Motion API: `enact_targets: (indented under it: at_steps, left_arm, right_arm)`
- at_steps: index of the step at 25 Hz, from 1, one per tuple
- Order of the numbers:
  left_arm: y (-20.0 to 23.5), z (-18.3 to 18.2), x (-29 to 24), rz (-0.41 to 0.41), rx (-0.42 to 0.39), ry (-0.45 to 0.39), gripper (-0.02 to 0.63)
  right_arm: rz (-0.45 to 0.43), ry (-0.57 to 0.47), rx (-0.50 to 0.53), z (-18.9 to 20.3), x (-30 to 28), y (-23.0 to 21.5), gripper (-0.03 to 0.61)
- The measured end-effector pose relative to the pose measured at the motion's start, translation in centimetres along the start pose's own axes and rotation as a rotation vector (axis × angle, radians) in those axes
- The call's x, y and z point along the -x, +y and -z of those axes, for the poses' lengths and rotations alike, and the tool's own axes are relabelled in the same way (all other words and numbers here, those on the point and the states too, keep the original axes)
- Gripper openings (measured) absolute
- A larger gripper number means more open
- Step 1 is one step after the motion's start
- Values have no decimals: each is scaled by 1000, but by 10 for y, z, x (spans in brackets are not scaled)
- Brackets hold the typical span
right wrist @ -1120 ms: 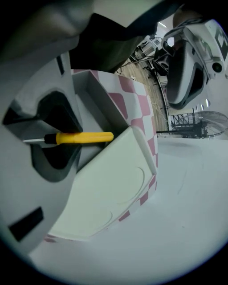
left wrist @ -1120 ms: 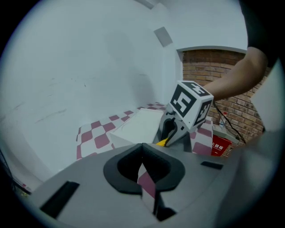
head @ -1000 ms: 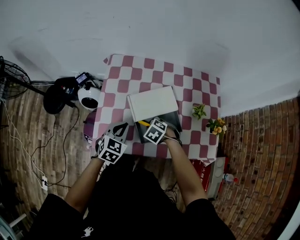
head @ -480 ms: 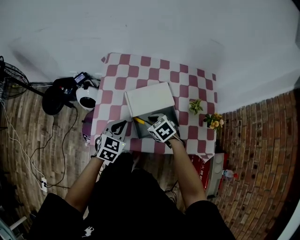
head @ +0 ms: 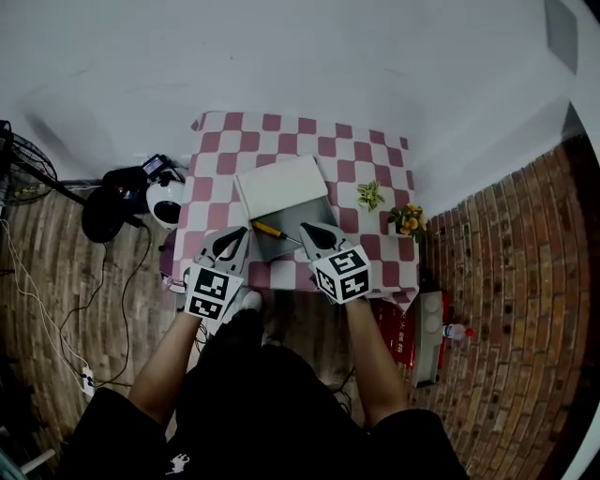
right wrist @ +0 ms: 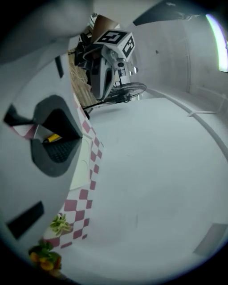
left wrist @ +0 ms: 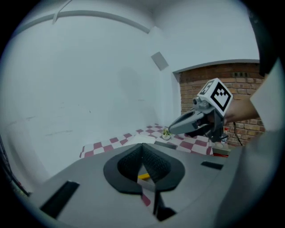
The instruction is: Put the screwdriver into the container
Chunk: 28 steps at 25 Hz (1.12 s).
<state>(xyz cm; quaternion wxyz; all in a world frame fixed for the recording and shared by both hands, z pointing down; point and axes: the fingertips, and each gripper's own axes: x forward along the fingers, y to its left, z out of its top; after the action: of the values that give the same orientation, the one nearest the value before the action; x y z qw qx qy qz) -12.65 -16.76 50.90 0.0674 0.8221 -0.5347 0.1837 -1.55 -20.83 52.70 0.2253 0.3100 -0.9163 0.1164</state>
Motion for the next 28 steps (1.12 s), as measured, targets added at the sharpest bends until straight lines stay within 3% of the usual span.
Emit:
enact_targets:
  at_steps: [11,19,28]
  left_arm:
    - [-44,-45,68,-55,5,-130,3]
    - [-76,-59,110,-77,-14,-187,3]
    - [-85,-63,129,-118,-18,-209,3]
  right_arm:
    - [139,-254,-5,-30,121,32,2]
    - [227,-333,11,-29,186,48,2]
    - [238,-385,18,-37,218,51,2]
